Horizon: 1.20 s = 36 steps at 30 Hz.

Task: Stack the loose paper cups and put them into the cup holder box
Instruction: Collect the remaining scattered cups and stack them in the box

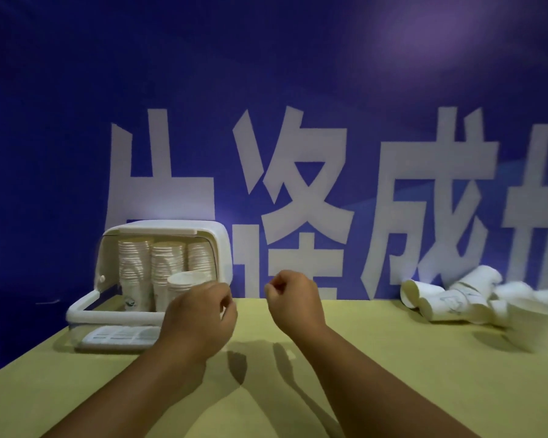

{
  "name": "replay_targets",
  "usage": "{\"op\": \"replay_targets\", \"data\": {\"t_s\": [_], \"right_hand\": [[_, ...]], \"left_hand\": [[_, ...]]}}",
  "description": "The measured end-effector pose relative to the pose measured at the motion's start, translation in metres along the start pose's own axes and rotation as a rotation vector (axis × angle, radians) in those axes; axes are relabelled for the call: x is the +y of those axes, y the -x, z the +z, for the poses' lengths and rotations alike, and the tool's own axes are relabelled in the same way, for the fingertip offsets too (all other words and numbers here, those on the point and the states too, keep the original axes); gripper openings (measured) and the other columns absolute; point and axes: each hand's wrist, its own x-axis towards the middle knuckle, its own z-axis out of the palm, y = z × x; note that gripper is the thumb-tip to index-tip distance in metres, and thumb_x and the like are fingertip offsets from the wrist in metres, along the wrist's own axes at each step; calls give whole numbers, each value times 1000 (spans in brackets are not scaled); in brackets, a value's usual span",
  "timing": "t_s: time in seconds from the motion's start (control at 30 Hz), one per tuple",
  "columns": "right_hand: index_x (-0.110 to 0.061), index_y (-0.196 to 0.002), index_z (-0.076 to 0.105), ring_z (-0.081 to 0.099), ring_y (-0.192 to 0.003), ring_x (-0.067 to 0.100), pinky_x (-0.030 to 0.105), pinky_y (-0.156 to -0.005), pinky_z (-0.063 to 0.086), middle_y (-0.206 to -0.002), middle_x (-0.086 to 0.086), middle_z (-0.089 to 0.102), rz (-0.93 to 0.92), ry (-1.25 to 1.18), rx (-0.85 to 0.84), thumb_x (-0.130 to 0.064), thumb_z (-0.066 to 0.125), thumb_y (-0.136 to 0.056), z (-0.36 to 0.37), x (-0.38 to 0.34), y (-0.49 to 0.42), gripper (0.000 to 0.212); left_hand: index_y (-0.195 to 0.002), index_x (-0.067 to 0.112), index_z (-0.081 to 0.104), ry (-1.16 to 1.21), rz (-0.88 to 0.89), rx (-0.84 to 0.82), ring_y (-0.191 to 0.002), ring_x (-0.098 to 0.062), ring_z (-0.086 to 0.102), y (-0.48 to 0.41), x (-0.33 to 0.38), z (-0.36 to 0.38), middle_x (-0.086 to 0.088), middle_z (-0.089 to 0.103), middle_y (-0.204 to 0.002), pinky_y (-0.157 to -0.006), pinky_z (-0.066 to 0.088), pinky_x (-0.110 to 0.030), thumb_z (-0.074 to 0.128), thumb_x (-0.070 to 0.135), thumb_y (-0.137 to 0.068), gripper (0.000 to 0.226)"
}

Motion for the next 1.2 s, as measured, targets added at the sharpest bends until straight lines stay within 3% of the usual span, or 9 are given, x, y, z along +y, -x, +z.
{"op": "replay_targets", "data": {"t_s": [0.2,0.4,0.53,0.7,0.8,0.87,0.93,1.1,1.2], "right_hand": [[-28,-85,65,62,-69,6,23,-66,55,-75,-11,65,65,195,52,-30,66,-92,-107,57,25,8],[-28,-82,64,62,-68,4,18,-62,51,-72,-11,65,159,401,72,-26,64,-92,-204,123,55,10],[-30,-88,64,61,-79,5,27,-77,57,-90,-11,67,285,496,76,-27,69,-87,-253,172,67,6],[-31,-127,44,52,-111,20,37,-96,49,-127,4,43,472,679,0,-52,70,-80,-296,219,79,57],[-33,-149,11,38,-135,34,47,-107,41,-152,15,18,573,576,13,-64,77,-67,-309,237,73,109],[-43,-148,-20,26,-143,40,51,-111,35,-159,19,-3,576,525,-8,-63,82,-63,-314,241,66,134],[-52,-136,-38,24,-144,42,55,-112,33,-160,19,-8,546,524,-3,-65,83,-58,-314,245,58,145],[-61,-129,-40,31,-139,43,58,-110,35,-158,19,3,495,471,-12,-64,85,-54,-314,264,33,145],[-60,-140,-16,47,-125,35,53,-106,39,-150,14,19,458,387,91,-56,72,-78,-311,281,22,108]], "left_hand": [[-74,28,55,36,-15,-205,-68,-8,55,9,73,9,11,60,-73,-57,40,-19,58,39,-91,21],[-80,31,62,162,-36,-358,-72,-8,61,24,151,39,14,64,-78,-66,53,-19,62,41,-93,16],[-83,31,64,239,-50,-455,-77,-6,63,29,200,66,15,65,-82,-79,60,-29,62,37,-91,10],[-93,32,61,331,-72,-536,-85,-8,60,34,256,102,12,62,-95,-80,56,-28,63,30,-89,5],[-118,33,54,351,-70,-572,-100,-8,55,35,283,131,12,53,-118,-91,53,-29,64,31,-90,29],[-131,32,47,331,-49,-571,-114,-12,51,31,300,151,10,47,-130,-98,49,-32,62,32,-90,44],[-141,31,37,252,-37,-543,-125,-17,45,25,313,169,7,43,-138,-101,47,-37,57,37,-91,54],[-152,31,18,72,13,-450,-126,-22,42,0,331,206,0,34,-146,-98,47,-41,49,36,-96,64],[-153,30,17,-28,87,-404,-126,-23,44,-19,339,226,-2,34,-150,-98,47,-40,57,29,-91,74]]}}
